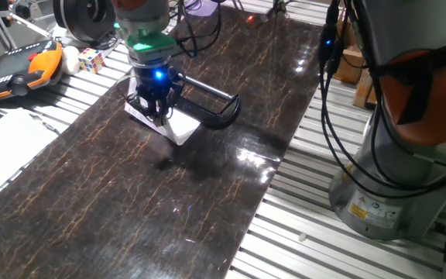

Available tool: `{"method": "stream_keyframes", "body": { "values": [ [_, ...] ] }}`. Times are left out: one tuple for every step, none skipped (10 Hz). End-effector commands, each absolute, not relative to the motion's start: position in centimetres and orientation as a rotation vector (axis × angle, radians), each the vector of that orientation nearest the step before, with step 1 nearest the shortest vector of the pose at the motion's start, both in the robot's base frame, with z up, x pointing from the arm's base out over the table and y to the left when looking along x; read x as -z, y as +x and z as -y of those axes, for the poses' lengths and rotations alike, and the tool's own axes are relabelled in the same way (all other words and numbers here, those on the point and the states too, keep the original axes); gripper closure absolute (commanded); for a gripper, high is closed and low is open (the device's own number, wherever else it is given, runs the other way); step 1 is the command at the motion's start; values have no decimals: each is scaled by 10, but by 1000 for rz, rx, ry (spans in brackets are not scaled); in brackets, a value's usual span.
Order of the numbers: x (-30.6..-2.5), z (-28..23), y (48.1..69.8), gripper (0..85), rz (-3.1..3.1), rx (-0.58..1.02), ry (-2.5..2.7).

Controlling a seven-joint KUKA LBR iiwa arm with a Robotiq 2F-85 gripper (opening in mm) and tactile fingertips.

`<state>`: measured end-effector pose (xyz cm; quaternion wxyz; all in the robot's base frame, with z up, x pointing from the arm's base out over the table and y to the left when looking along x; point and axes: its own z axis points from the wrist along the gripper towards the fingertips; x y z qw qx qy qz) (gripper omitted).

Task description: Unfold a piece of paper

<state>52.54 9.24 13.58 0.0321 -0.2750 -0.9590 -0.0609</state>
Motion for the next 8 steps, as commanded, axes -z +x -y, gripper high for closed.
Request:
{"method": "stream_keyframes", "body": {
  "values": [
    [-137, -92, 525, 813, 2952, 184, -837],
    [-138, -92, 526, 813, 2945, 196, -829],
    [-137, -91, 527, 813, 2949, 197, -818],
    [-138, -91, 528, 803, 2948, 199, -812],
    [-138, -91, 528, 773, 2943, 200, -823],
    [-138, -91, 529, 727, 2937, 203, -831],
    [-137, -90, 529, 660, 2932, 201, -834],
    [-137, -90, 529, 603, 2924, 197, -835]
  ]
}}
